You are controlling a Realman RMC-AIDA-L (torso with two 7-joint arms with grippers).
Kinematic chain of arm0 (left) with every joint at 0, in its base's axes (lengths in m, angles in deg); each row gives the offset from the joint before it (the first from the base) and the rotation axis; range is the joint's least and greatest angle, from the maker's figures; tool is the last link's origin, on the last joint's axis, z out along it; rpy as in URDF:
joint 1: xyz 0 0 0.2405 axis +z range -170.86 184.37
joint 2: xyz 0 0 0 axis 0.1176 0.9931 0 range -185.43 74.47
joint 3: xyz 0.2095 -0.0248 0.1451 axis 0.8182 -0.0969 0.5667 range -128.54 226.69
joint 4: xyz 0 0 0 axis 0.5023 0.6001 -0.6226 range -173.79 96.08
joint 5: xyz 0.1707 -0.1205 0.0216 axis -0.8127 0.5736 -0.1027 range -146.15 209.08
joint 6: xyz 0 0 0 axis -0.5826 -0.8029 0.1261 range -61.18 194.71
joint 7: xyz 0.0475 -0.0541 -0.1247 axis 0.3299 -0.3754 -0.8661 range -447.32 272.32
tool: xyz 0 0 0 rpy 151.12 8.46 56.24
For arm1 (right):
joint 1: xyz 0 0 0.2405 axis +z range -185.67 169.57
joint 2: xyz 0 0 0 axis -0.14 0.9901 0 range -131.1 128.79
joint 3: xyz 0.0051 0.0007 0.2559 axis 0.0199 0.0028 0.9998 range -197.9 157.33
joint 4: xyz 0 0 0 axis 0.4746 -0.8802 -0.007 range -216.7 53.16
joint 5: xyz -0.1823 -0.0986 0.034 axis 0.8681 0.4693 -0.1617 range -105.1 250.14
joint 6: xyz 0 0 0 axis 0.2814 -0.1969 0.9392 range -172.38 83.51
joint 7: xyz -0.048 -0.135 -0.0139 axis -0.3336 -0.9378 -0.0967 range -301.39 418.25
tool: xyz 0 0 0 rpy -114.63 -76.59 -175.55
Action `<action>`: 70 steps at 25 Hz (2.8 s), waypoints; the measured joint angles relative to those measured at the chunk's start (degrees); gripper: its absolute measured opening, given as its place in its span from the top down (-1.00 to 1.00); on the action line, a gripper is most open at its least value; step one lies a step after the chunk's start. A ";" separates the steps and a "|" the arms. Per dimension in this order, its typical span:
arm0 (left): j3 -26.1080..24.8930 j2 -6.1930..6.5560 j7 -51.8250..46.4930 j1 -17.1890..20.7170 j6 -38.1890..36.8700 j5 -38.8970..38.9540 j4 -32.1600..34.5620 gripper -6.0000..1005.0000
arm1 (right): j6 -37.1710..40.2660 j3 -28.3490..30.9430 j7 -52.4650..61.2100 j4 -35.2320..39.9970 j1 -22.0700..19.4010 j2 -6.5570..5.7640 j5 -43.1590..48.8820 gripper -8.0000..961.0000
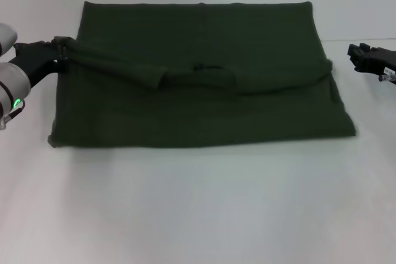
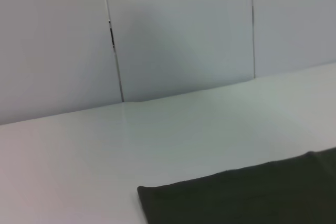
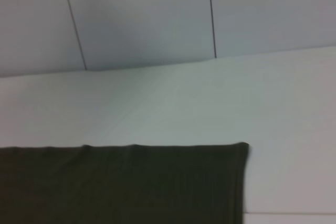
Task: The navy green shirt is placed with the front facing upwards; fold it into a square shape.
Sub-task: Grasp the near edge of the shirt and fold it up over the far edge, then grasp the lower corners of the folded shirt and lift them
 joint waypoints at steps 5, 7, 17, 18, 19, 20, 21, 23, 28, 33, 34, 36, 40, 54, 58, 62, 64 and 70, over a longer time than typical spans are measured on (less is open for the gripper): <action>0.07 -0.37 1.83 0.03 -0.23 1.45 -0.77 0.74 | -0.21 -0.06 0.33 -0.16 -0.17 0.20 -0.51 0.41; 0.10 -0.64 3.52 0.02 -0.28 1.56 -1.27 0.66 | -0.15 -0.06 0.36 -0.16 -0.45 0.28 -1.14 0.31; -0.41 -0.57 3.81 0.40 -1.78 4.69 -1.46 0.27 | 1.85 -1.31 3.71 0.35 -1.86 0.74 -2.05 -0.43; -0.36 -0.64 3.72 0.57 -1.92 6.00 -1.20 0.23 | 4.14 -2.82 4.61 1.50 -2.75 0.78 -2.13 -0.60; -0.29 -0.71 3.56 0.84 -2.28 6.97 -0.97 0.03 | 4.14 -2.82 4.61 1.50 -2.75 0.78 -2.13 -0.63; -0.25 -0.74 3.26 1.06 -2.73 7.53 -0.81 -0.18 | 5.48 -3.37 4.81 2.26 -3.18 0.86 -2.20 -0.66; -0.16 -0.74 2.34 1.47 -3.88 8.02 -0.63 -0.27 | 7.36 -3.96 4.88 3.11 -3.78 0.95 -2.28 -0.69; 1.24 -0.21 -2.09 2.50 -7.01 7.92 -0.52 -0.45 | 10.13 -4.57 4.91 3.85 -4.69 1.02 -2.27 -0.75; 17.85 1.77 -25.59 7.26 -14.76 6.97 4.84 -0.64 | 17.70 -7.29 6.19 6.79 -7.98 0.94 -1.92 -0.78; 26.49 2.15 -48.98 12.87 -28.23 -5.09 17.42 -0.65 | 26.13 -9.80 7.75 9.68 -12.05 0.97 -1.96 -0.78; 26.49 2.15 -48.98 12.87 -28.23 -5.09 17.42 -0.65 | 27.26 -9.87 7.83 9.98 -12.56 0.97 -1.99 -0.78; 25.93 2.39 -52.28 13.95 -32.40 -10.53 19.91 -0.65 | 29.57 -9.91 7.94 10.46 -13.84 1.00 -2.09 -0.78; 25.37 2.01 -53.28 16.68 -33.71 -15.71 23.60 -0.65 | 31.87 -9.87 7.95 10.54 -14.98 1.01 -2.24 -0.78; 26.64 1.73 -53.30 17.22 -29.43 -21.61 23.28 -0.65 | 36.05 -11.15 6.90 10.61 -15.16 1.11 -1.65 -0.76; 27.83 1.57 -53.14 16.99 -29.33 -21.63 23.23 -0.65 | 39.70 -13.92 5.39 11.94 -16.08 1.00 -1.56 -0.76; 28.40 1.51 -53.17 16.64 -29.34 -21.65 23.12 -0.65 | 44.16 -17.16 4.51 14.17 -17.56 0.91 -1.43 -0.76; 28.45 1.47 -53.17 16.46 -29.34 -21.68 22.90 -0.64 | 48.39 -20.02 2.23 16.54 -18.99 0.91 -0.75 -0.76; 28.53 1.55 -53.45 16.00 -28.93 -21.97 22.26 -0.60 | 55.48 -23.00 2.18 22.62 -21.81 0.98 2.71 -0.75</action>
